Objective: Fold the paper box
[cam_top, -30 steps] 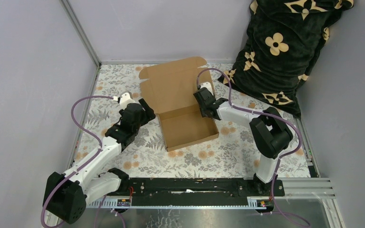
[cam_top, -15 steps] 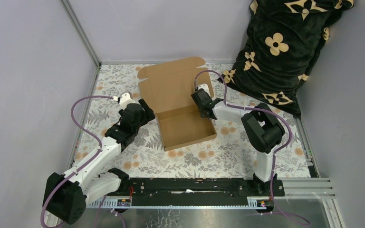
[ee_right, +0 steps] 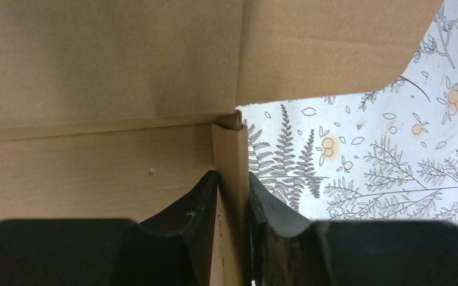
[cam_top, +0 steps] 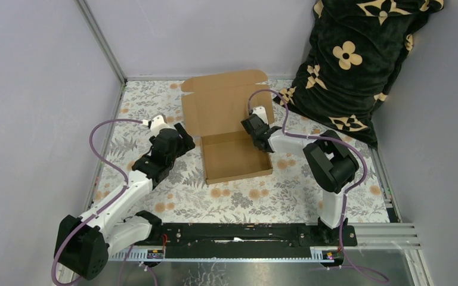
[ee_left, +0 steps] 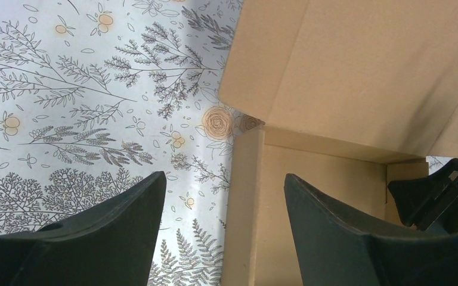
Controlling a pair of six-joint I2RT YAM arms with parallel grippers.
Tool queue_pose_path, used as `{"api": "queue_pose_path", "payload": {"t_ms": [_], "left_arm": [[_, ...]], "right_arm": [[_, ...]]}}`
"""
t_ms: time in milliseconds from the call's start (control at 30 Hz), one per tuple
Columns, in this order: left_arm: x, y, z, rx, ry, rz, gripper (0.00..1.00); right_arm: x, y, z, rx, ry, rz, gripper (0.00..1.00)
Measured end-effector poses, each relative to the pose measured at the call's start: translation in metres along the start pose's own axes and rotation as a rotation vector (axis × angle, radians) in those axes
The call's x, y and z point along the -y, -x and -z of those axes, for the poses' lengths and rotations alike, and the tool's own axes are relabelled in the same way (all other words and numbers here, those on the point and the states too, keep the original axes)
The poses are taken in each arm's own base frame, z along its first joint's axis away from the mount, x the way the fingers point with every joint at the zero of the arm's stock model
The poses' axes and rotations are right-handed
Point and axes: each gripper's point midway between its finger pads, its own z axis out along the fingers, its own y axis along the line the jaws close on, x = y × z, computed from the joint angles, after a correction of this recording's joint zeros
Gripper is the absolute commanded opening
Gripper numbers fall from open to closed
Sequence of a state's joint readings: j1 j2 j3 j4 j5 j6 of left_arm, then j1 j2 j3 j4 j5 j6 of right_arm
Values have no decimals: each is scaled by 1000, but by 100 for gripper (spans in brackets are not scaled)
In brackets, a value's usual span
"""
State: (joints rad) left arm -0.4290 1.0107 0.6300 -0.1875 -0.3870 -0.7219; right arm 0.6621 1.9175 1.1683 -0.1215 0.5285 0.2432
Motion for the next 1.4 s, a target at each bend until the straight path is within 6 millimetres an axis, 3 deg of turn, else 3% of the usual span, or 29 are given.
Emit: {"api": "queue_pose_path", "payload": {"t_ms": [67,333,633,800,933,1067,1167,1400], "left_arm": [[1,0,-1,-3,1,-5,79],[5,-8,-18,-52,18,-83,79],[18,-42,-26,-116,23,-231,79],[30,-52,-24,-117,24,-292,78],[45,-45,-15,-81,15,-315,78],[59,-25,1,-31,-17,-300,79],[61,-11,9,5,-16,-283,79],[54,-4,18,21,-9,-276,79]], "right_arm": [[4,-4,-1,-5,-18,4,49],[21,-17,17,-17,-38,-1,63],[39,-7,53,31,-19,-63,70],[51,-1,63,41,21,-132,70],[88,5,59,34,12,-252,70],[130,4,48,13,-48,-358,74],[160,-5,37,-24,-105,-427,75],[214,-48,2,-167,-222,-561,75]]}}
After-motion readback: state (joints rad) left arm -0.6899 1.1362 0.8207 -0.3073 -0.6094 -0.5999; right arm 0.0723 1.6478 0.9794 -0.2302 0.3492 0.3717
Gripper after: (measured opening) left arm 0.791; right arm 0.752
